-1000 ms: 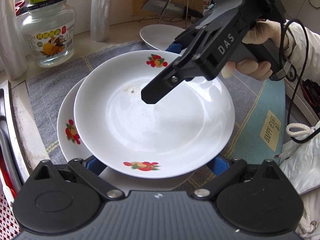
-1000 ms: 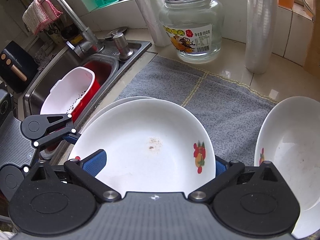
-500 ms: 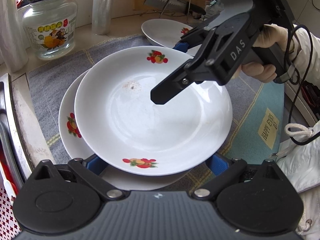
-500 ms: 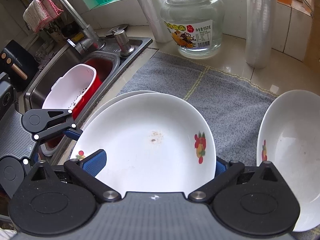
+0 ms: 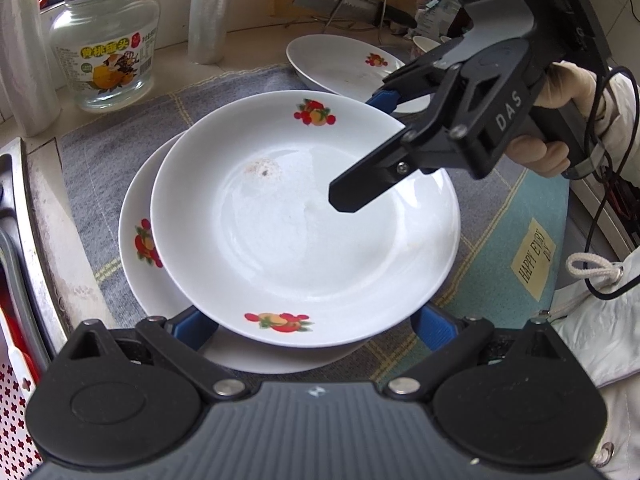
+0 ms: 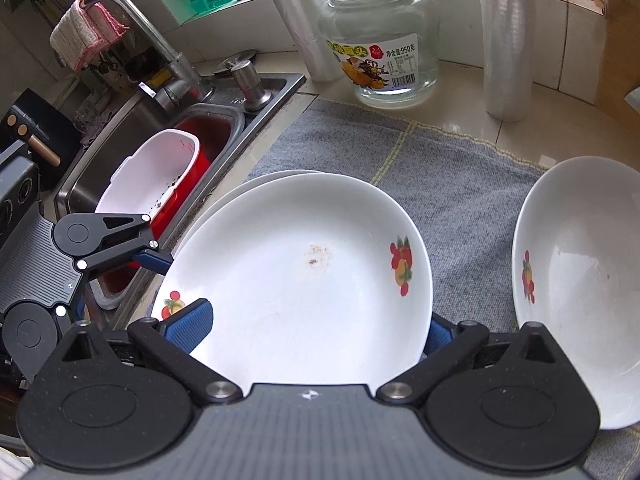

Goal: Organize plates and bowls

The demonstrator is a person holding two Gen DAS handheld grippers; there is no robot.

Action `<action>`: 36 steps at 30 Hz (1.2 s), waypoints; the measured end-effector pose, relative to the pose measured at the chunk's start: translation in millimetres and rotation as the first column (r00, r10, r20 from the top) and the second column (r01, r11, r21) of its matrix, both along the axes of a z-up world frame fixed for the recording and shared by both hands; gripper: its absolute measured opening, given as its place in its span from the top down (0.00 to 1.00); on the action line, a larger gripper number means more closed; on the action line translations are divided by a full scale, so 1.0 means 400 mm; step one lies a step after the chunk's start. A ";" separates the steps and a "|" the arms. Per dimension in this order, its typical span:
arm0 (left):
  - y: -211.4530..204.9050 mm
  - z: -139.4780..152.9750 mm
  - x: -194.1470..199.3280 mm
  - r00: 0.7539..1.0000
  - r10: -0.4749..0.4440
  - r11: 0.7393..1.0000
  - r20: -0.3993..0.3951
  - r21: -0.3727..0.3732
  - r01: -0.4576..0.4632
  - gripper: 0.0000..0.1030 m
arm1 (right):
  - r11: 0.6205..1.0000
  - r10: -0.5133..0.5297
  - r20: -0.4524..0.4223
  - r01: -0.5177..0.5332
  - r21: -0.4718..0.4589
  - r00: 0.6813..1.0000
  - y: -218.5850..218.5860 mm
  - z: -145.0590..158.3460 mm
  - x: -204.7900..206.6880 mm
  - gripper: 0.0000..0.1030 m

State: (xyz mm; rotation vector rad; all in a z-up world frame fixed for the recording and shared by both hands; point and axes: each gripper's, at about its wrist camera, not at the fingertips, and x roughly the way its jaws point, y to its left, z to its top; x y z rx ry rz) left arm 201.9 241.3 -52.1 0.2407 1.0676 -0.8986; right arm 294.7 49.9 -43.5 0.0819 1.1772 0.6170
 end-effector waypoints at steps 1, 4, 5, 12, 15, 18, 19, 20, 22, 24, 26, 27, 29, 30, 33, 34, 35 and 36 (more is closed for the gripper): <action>0.000 0.000 0.000 1.000 0.001 1.000 0.000 0.002 -0.001 0.03 | 1.000 -0.002 -0.002 0.002 -0.003 1.000 0.001 0.001 -0.001 0.00; -0.004 0.004 0.000 1.000 0.000 1.000 -0.001 0.015 0.000 0.03 | 1.000 -0.003 -0.005 0.003 -0.005 1.000 -0.001 0.003 -0.002 0.00; -0.006 0.005 0.000 1.000 0.001 1.000 0.000 0.020 -0.001 0.03 | 1.000 -0.005 -0.005 0.005 -0.002 1.000 -0.003 0.004 -0.004 0.00; -0.006 0.009 -0.002 1.000 0.023 0.999 0.003 0.030 -0.023 0.02 | 1.000 -0.003 -0.001 0.003 -0.004 1.000 -0.003 0.004 -0.007 0.00; -0.002 0.012 -0.005 0.999 0.046 0.999 0.005 0.021 -0.046 0.02 | 1.000 -0.002 0.004 0.002 -0.014 1.000 0.003 0.003 -0.006 0.00; -0.004 0.016 -0.010 0.998 0.061 0.998 0.008 0.026 -0.061 0.02 | 1.000 -0.002 0.001 0.002 -0.025 1.000 0.008 0.002 -0.004 0.00; -0.004 0.018 -0.013 0.998 0.066 0.997 0.008 0.026 -0.066 0.02 | 1.000 -0.003 -0.001 0.003 -0.029 1.000 0.010 0.002 -0.003 0.00; -0.004 0.019 -0.014 0.997 0.073 0.997 0.008 0.025 -0.073 0.02 | 1.000 -0.004 -0.003 0.004 -0.031 1.000 0.011 0.002 -0.002 0.00; -0.006 0.022 -0.019 0.996 0.089 0.996 0.007 0.029 -0.089 0.02 | 0.999 0.000 -0.007 0.000 -0.039 1.000 0.014 0.001 0.002 0.00; -0.007 0.024 -0.023 0.994 0.107 0.994 0.009 0.029 -0.107 0.02 | 0.999 0.007 -0.010 -0.008 -0.050 1.000 0.019 0.000 0.006 0.00; -0.007 0.025 -0.024 0.993 0.121 0.992 0.010 0.027 -0.121 0.02 | 0.998 0.015 -0.013 -0.016 -0.059 1.000 0.024 -0.002 0.012 0.00; -0.008 0.026 -0.024 0.992 0.128 0.991 0.008 0.028 -0.128 0.02 | 0.998 0.017 -0.015 -0.018 -0.063 1.000 0.026 -0.003 0.015 0.00; -0.008 0.029 -0.021 0.989 0.145 0.989 -0.004 0.030 -0.145 0.02 | 0.997 0.020 -0.020 -0.021 -0.071 1.000 0.032 -0.004 0.022 0.00; -0.007 0.031 -0.019 0.988 0.151 0.988 -0.008 0.030 -0.151 0.02 | 0.997 0.019 -0.024 -0.021 -0.074 1.000 0.034 -0.005 0.026 0.00; -0.007 0.033 -0.024 0.986 0.164 0.986 -0.002 0.035 -0.164 0.02 | 0.996 0.027 -0.028 -0.029 -0.081 0.999 0.039 -0.010 0.033 0.00; -0.008 0.035 -0.027 0.986 0.169 0.985 0.001 0.040 -0.169 0.02 | 0.996 0.030 -0.027 -0.032 -0.084 0.999 0.042 -0.011 0.035 0.00; -0.009 0.037 -0.029 0.984 0.175 0.983 0.004 0.046 -0.175 0.02 | 0.996 0.034 -0.028 -0.036 -0.087 0.999 0.045 -0.013 0.036 0.00; -0.009 0.037 -0.031 0.984 0.181 0.982 0.006 0.048 -0.181 0.02 | 0.995 0.036 -0.028 -0.038 -0.089 0.999 0.048 -0.015 0.039 0.00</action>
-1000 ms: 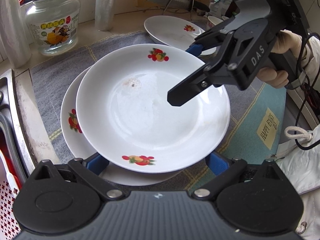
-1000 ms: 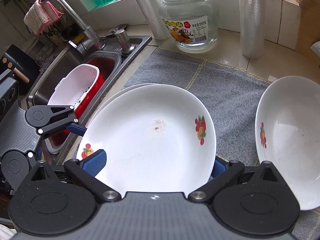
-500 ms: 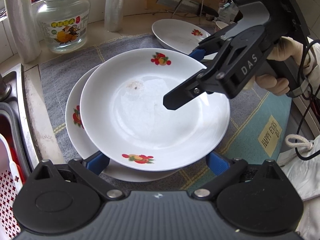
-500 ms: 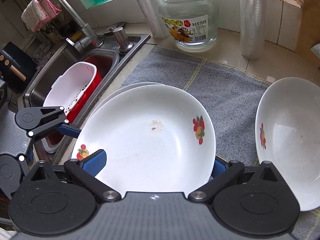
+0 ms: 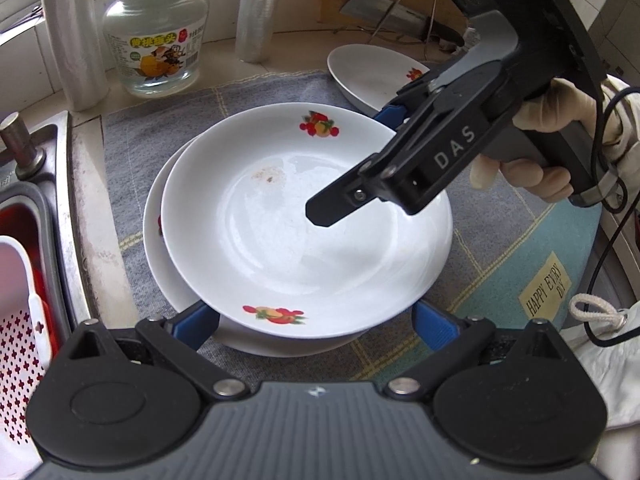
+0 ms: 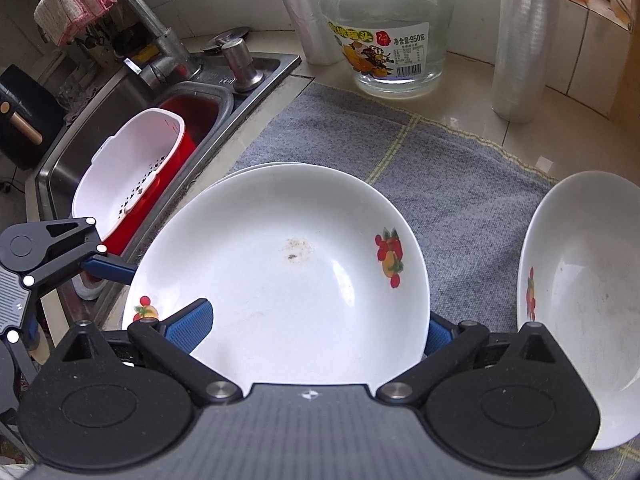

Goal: Organize plates and bowls

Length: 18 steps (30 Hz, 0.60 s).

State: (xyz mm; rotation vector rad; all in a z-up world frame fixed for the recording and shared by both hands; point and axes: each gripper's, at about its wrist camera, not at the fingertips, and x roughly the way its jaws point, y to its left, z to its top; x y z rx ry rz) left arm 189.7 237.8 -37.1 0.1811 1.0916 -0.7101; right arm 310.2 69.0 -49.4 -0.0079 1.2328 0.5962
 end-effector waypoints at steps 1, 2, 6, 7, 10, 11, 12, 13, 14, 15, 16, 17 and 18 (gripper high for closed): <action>0.001 0.001 -0.001 1.000 0.007 1.000 0.004 0.002 -0.007 0.02 | 1.000 0.004 -0.001 -0.004 -0.002 1.000 0.002 -0.002 0.002 0.00; 0.002 0.002 -0.002 1.000 0.011 1.000 0.008 0.005 -0.011 0.02 | 1.000 0.007 -0.003 -0.007 -0.005 1.000 0.005 -0.003 0.003 0.00; -0.001 0.007 -0.006 0.999 0.035 0.998 0.020 0.045 -0.036 0.01 | 1.000 0.019 -0.011 -0.020 -0.021 1.000 0.016 -0.008 0.005 0.00; -0.001 0.007 -0.008 0.999 0.037 0.998 0.024 0.055 -0.039 0.01 | 0.999 0.022 -0.013 -0.023 -0.024 1.000 0.018 -0.009 0.004 0.00; 0.005 0.005 -0.007 0.998 0.052 0.996 0.038 0.066 -0.054 0.01 | 0.999 0.027 -0.014 -0.027 -0.022 1.000 0.021 -0.011 0.003 0.00; 0.007 0.009 -0.006 0.997 0.056 0.996 0.048 0.060 -0.059 0.01 | 0.999 0.027 -0.013 -0.027 -0.022 1.000 0.021 -0.010 0.003 0.00; 0.011 0.016 -0.006 0.997 0.059 0.997 0.059 0.042 -0.061 0.01 | 0.999 0.023 -0.014 -0.023 -0.022 1.000 0.021 -0.009 0.003 0.00; 0.012 0.019 -0.002 0.997 0.054 0.998 0.052 0.020 -0.055 0.01 | 1.000 0.022 -0.015 -0.023 -0.015 1.000 0.019 -0.008 0.003 0.00; 0.011 0.019 0.000 0.998 0.052 0.999 0.047 0.008 -0.052 0.01 | 1.000 0.023 -0.017 -0.023 -0.015 1.000 0.018 -0.007 0.002 0.00; 0.008 0.020 -0.003 0.996 0.058 0.998 0.061 0.016 -0.059 0.01 | 1.000 0.022 -0.014 -0.022 -0.015 1.000 0.016 -0.001 0.002 0.00; 0.006 0.024 -0.011 0.994 0.063 0.997 0.094 0.029 -0.066 0.01 | 1.000 0.013 -0.003 -0.013 -0.006 1.000 0.009 0.008 -0.001 0.00; 0.004 0.027 -0.022 0.990 0.064 0.997 0.129 0.034 -0.069 0.01 | 1.000 0.002 0.008 -0.003 0.010 1.000 0.000 0.017 -0.004 0.00; 0.002 0.029 -0.031 0.985 0.070 0.997 0.160 0.029 -0.075 0.01 | 1.000 0.004 0.018 -0.005 0.020 1.000 -0.009 0.022 -0.010 0.00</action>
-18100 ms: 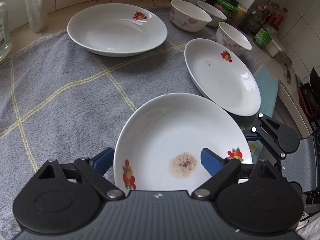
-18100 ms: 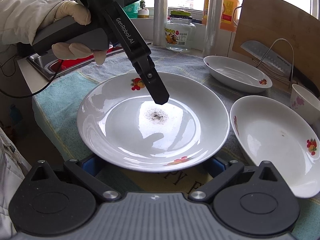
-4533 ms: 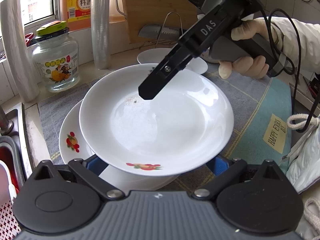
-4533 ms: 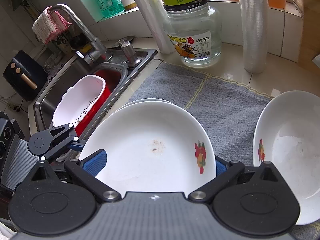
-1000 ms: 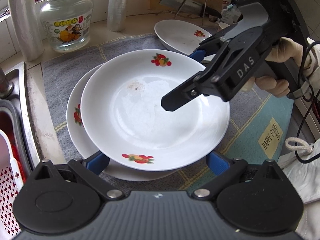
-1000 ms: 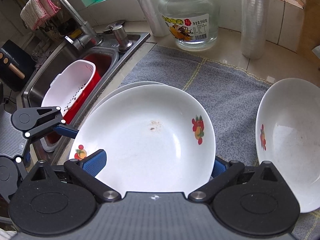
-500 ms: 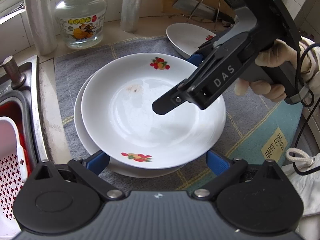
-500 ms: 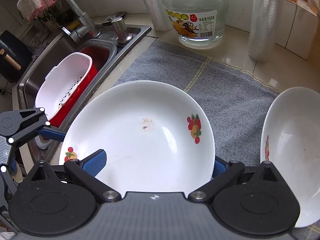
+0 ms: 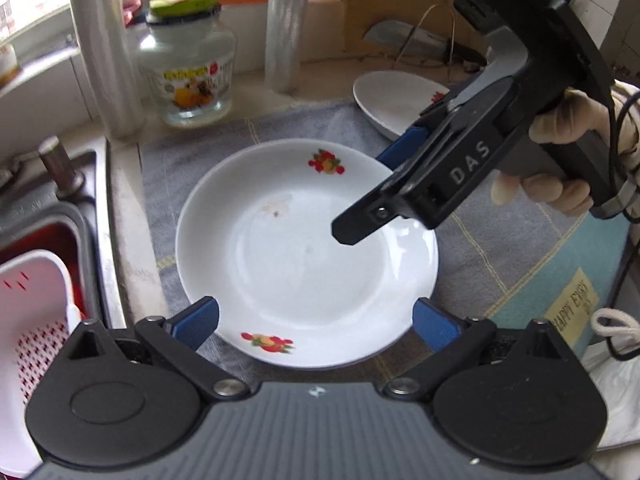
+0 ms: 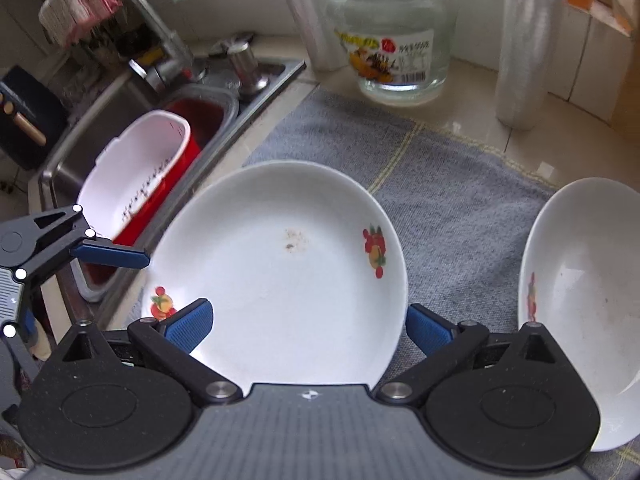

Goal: Organize plates and bowls

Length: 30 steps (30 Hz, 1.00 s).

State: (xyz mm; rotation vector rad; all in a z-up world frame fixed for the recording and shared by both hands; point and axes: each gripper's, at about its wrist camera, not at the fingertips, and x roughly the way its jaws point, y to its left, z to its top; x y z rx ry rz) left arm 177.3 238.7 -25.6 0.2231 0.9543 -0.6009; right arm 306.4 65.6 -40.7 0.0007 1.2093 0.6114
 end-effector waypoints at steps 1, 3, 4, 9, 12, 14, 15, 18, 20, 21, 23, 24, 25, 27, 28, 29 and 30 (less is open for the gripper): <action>-0.002 0.000 -0.007 1.000 0.010 1.000 0.025 -0.003 -0.009 0.01 | 1.000 0.004 0.009 -0.004 -0.007 1.000 -0.005 0.001 -0.006 0.00; -0.009 -0.001 -0.016 0.997 0.024 1.000 0.069 -0.005 -0.024 0.01 | 1.000 0.008 0.057 -0.007 -0.022 0.998 -0.016 0.002 -0.024 0.00; -0.015 0.000 -0.021 0.996 0.030 1.000 0.089 -0.009 -0.029 0.01 | 1.000 0.015 0.071 -0.014 -0.024 0.997 -0.022 0.002 -0.032 0.00; -0.033 0.020 -0.036 0.982 0.069 0.997 0.173 -0.039 -0.063 0.01 | 1.000 0.002 0.147 0.000 -0.009 0.989 -0.063 0.019 -0.070 0.00; -0.045 0.025 -0.033 0.976 0.098 0.995 0.194 -0.054 -0.089 0.01 | 0.999 0.001 0.210 0.007 -0.034 0.978 -0.087 0.033 -0.093 0.00; -0.061 0.029 -0.036 0.972 0.108 0.994 0.207 -0.057 -0.098 0.01 | 0.999 -0.008 0.237 0.020 -0.049 0.971 -0.104 0.039 -0.104 0.00; -0.069 0.029 -0.036 0.971 0.109 0.993 0.212 -0.062 -0.097 0.01 | 0.998 -0.014 0.248 0.028 -0.054 0.969 -0.115 0.041 -0.110 0.00; -0.098 0.035 -0.041 0.966 0.122 0.991 0.227 -0.079 -0.107 0.01 | 0.996 -0.036 0.272 0.057 -0.069 0.962 -0.151 0.044 -0.122 0.00; -0.122 0.036 -0.044 0.964 0.135 0.989 0.230 -0.089 -0.117 0.01 | 0.995 -0.044 0.284 0.069 -0.079 0.958 -0.178 0.044 -0.128 0.00; -0.136 0.037 -0.047 0.962 0.142 0.988 0.234 -0.093 -0.123 0.01 | 0.994 -0.046 0.290 0.071 -0.079 0.956 -0.193 0.044 -0.131 0.00; -0.166 0.039 -0.055 0.957 0.159 0.986 0.242 -0.089 -0.141 0.01 | 0.994 -0.049 0.303 0.075 -0.076 0.952 -0.225 0.044 -0.137 0.00; -0.181 0.041 -0.058 0.955 0.167 0.985 0.245 -0.086 -0.150 0.01 | 0.994 -0.050 0.308 0.077 -0.077 0.950 -0.241 0.044 -0.140 0.00; -0.197 0.042 -0.063 0.952 0.176 0.984 0.250 -0.086 -0.159 0.01 | 0.994 -0.049 0.315 0.078 -0.079 0.948 -0.258 0.044 -0.142 0.00; -0.231 0.045 -0.069 0.949 0.180 0.983 0.257 -0.091 -0.161 0.01 | 0.992 -0.051 0.330 0.085 -0.090 0.943 -0.293 0.044 -0.147 0.00; -0.247 0.044 -0.070 0.950 0.176 0.983 0.257 -0.090 -0.157 0.01 | 0.992 -0.053 0.337 0.089 -0.092 0.940 -0.311 0.046 -0.149 0.00; -0.265 0.043 -0.070 0.951 0.174 0.984 0.256 -0.087 -0.156 0.01 | 0.991 -0.057 0.342 0.095 -0.093 0.938 -0.329 0.047 -0.150 0.00; -0.286 0.043 -0.069 0.951 0.167 0.985 0.258 -0.085 -0.150 0.01 | 0.990 -0.063 0.346 0.101 -0.093 0.936 -0.348 0.049 -0.150 0.00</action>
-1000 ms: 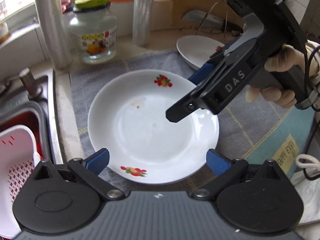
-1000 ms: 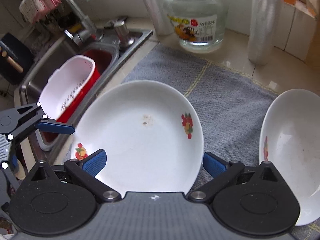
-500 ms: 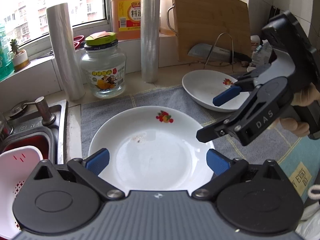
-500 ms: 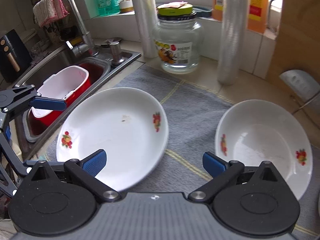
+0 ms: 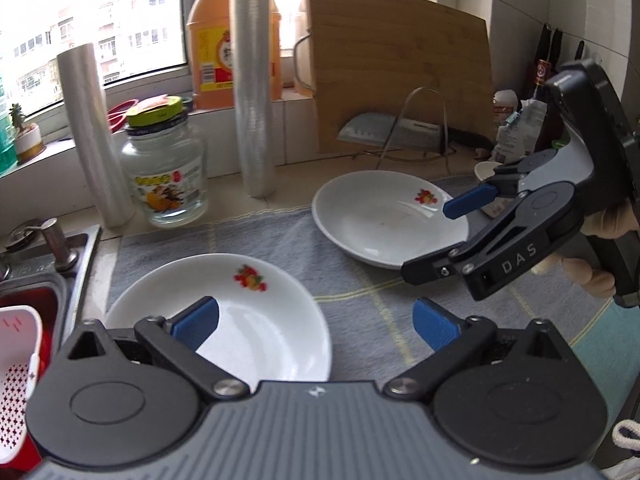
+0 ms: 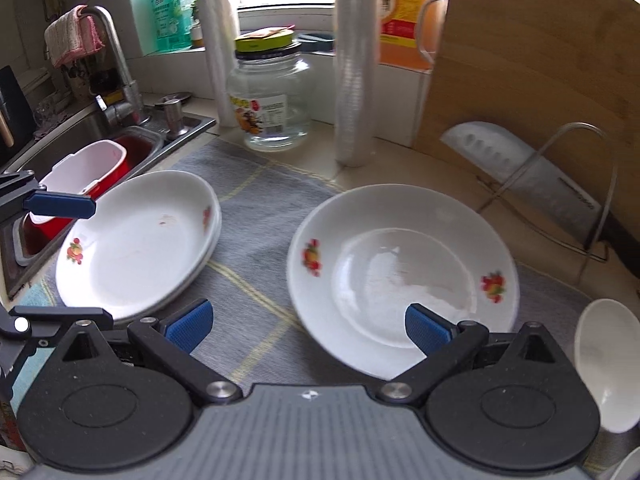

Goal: Organize plates and bowls
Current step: 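Move the right gripper to the white plate by the cutting board and grasp its rim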

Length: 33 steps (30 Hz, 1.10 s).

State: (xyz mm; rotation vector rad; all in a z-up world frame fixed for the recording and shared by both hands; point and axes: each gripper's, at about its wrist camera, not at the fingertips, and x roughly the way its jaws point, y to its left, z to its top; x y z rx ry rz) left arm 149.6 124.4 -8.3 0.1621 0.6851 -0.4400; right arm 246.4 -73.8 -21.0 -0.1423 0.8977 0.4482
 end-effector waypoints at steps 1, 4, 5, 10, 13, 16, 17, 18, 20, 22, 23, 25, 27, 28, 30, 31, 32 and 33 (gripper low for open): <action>-0.018 0.000 0.000 1.000 -0.011 1.000 0.004 0.003 0.011 0.01 | 1.000 -0.006 0.003 0.006 -0.002 1.000 -0.019 0.003 0.001 0.00; -0.076 -0.003 0.000 0.999 -0.037 0.999 0.015 0.021 0.037 0.01 | 1.000 -0.021 0.012 0.021 -0.020 1.000 -0.067 0.005 0.011 0.00; -0.096 -0.006 0.001 0.999 -0.040 0.999 0.013 0.028 0.040 0.01 | 0.999 -0.028 0.015 0.028 -0.027 0.999 -0.082 0.004 0.015 0.00; -0.171 -0.036 0.021 0.999 -0.045 0.998 -0.009 0.036 0.045 0.01 | 0.999 -0.032 0.019 0.033 -0.033 0.999 -0.144 0.003 0.045 0.00; -0.215 -0.061 0.033 0.999 -0.035 0.997 -0.026 0.071 0.037 0.01 | 0.999 -0.034 0.009 0.034 -0.040 0.999 -0.170 -0.002 0.069 0.00; -0.251 -0.086 0.046 0.998 -0.028 0.996 -0.048 0.087 0.032 0.01 | 0.998 -0.018 -0.008 0.018 -0.053 1.000 -0.185 -0.009 0.098 0.00; -0.260 -0.096 0.054 0.998 -0.033 0.996 -0.060 0.085 0.038 0.01 | 0.998 -0.009 -0.012 0.008 -0.055 1.000 -0.187 -0.012 0.107 0.00; -0.271 -0.105 0.059 0.997 -0.033 0.995 -0.066 0.088 0.039 0.01 | 0.999 0.001 -0.020 -0.002 -0.052 1.000 -0.190 -0.014 0.117 0.00; -0.292 -0.123 0.070 0.996 -0.039 0.995 -0.079 0.094 0.046 0.01 | 0.999 0.010 -0.046 -0.012 -0.042 0.999 -0.196 -0.021 0.142 0.00; -0.306 -0.142 0.086 0.995 -0.033 0.995 -0.097 0.095 0.042 0.01 | 0.999 0.010 -0.066 -0.013 -0.041 0.998 -0.198 -0.029 0.165 0.00; -0.313 -0.152 0.096 0.993 -0.030 0.995 -0.112 0.096 0.041 0.01 | 0.999 0.012 -0.074 -0.015 -0.044 0.997 -0.198 -0.033 0.175 0.00; -0.320 -0.169 0.110 0.992 -0.018 0.995 -0.125 0.098 0.030 0.01 | 0.999 0.022 -0.091 -0.025 -0.042 0.996 -0.199 -0.045 0.196 0.00; -0.321 -0.185 0.124 0.989 -0.006 0.995 -0.145 0.093 0.019 0.00 | 0.999 0.024 -0.121 -0.029 -0.039 0.992 -0.201 -0.059 0.217 0.00; -0.317 -0.187 0.126 0.990 -0.002 0.997 -0.139 0.074 0.012 0.01 | 0.999 0.025 -0.133 -0.030 -0.037 0.991 -0.202 -0.067 0.228 0.00; -0.317 -0.190 0.129 0.992 0.003 0.997 -0.125 0.075 0.007 0.00 | 0.999 0.028 -0.166 -0.034 -0.028 0.986 -0.202 -0.084 0.248 0.00; -0.317 -0.191 0.131 0.993 0.004 0.997 -0.119 0.072 0.004 0.00 | 0.999 0.027 -0.178 -0.033 -0.028 0.984 -0.201 -0.093 0.258 0.00; -0.317 -0.192 0.133 0.994 0.005 0.998 -0.113 0.069 0.003 0.00 | 0.999 0.031 -0.189 -0.036 -0.024 0.981 -0.201 -0.101 0.267 0.00; -0.317 -0.193 0.134 0.994 0.005 0.998 -0.109 0.067 0.002 0.00 | 0.999 0.035 -0.202 -0.039 -0.018 0.979 -0.200 -0.109 0.278 0.00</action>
